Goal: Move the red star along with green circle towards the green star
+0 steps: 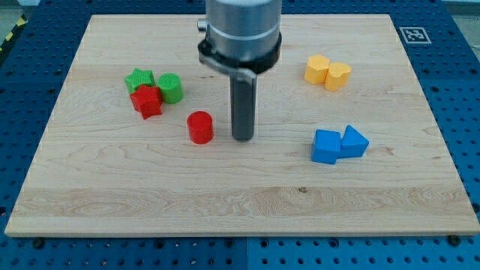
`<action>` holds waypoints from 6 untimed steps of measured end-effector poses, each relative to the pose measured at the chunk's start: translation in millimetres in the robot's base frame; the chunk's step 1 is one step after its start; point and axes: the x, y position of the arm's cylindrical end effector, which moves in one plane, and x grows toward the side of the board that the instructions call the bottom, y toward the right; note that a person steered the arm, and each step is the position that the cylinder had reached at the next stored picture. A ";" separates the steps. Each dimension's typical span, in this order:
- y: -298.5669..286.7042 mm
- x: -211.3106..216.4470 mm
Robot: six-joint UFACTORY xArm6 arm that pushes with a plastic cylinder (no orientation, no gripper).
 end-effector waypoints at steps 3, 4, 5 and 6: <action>-120.6 14.3; -172.0 -15.2; -199.8 -47.2; -178.8 -49.8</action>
